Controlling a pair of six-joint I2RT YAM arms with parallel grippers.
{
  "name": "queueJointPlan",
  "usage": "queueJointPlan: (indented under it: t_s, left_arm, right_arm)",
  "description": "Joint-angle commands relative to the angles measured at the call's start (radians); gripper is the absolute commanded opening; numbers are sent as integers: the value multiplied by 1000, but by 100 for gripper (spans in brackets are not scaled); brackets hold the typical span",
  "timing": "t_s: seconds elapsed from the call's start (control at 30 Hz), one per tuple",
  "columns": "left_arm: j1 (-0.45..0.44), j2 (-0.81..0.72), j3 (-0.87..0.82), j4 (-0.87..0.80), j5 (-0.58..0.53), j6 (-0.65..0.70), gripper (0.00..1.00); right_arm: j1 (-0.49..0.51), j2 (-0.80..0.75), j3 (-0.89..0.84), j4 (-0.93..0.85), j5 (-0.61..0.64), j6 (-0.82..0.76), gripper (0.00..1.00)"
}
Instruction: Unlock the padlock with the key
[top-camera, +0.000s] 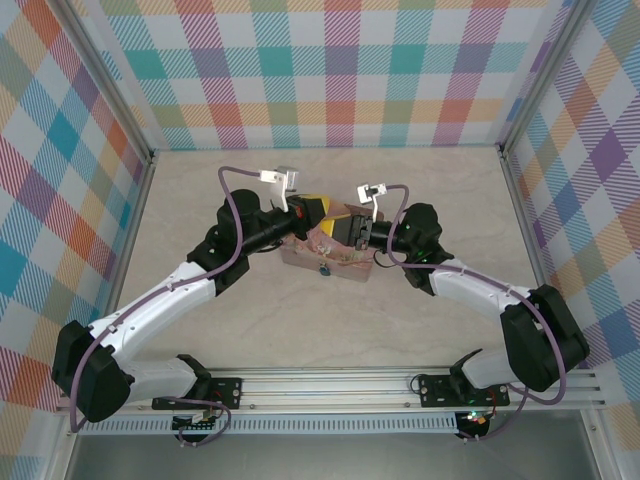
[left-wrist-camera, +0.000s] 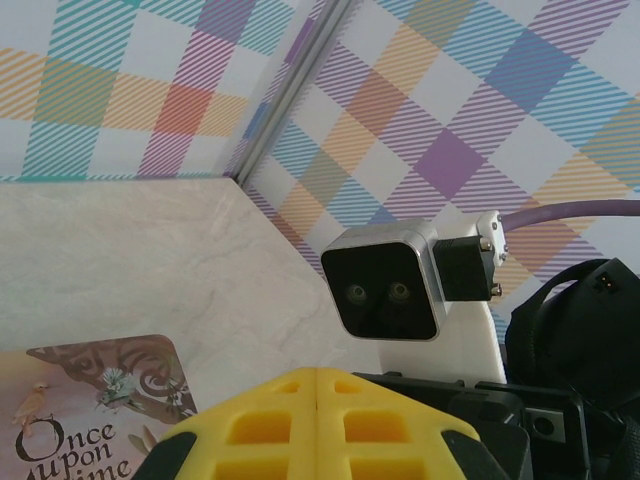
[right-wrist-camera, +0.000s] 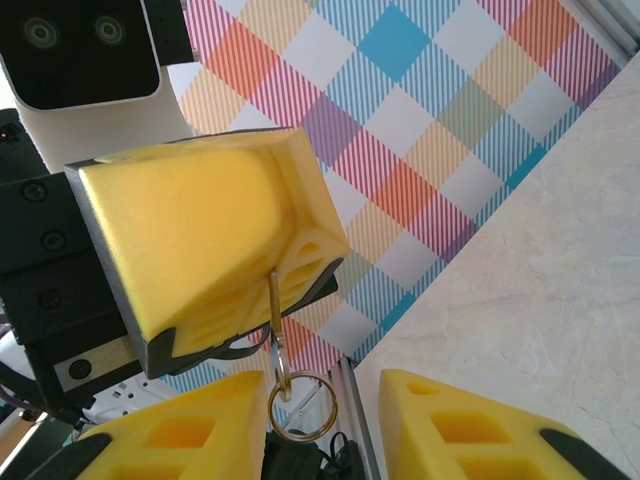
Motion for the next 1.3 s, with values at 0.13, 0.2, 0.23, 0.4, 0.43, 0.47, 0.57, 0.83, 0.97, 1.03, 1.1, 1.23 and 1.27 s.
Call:
queueJointPlan:
  t_s: [0.13,0.2,0.23,0.4,0.43,0.47,0.57,0.83,0.97,1.03,1.1,1.23,1.27]
  left_arm:
    - [-4,9,20,75,-5,-21,0]
    - [-4,10,18,79,-8,-22,0]
    - [-3,12,18,79,-9,-24,0]
    - [-4,14,16,83,-9,-28,0]
    - [-4,14,14,83,-9,-29,0]
    - [-4,15,14,84,-12,-29,0]
    - [-4,14,11,85,-14,-31,0]
    - [-4,19,6,88,-14,-35,0]
    - [-4,19,-2,92,-17,-36,0]
    - [-4,21,-6,92,-18,-37,0]
    - [-4,19,-8,92,-23,-38,0]
    - [-2,-4,-9,73,-58,-30,3]
    - [0,-15,-8,65,-69,-27,11]
  right_arm:
    - [7,8,43,44,28,16,33]
    - [7,9,47,42,28,15,31]
    - [8,9,47,40,29,13,31]
    - [7,9,42,42,42,17,30]
    - [7,10,42,47,42,18,30]
    - [7,10,43,49,44,20,30]
    - [7,9,44,50,48,22,29]
    - [7,4,42,52,57,24,24]
    - [7,-3,43,48,60,20,22]
    - [7,-5,43,41,61,16,18]
    - [7,-12,41,26,59,5,12]
    - [7,-49,35,-76,64,-55,4]
    - [7,-60,32,-117,70,-77,3]
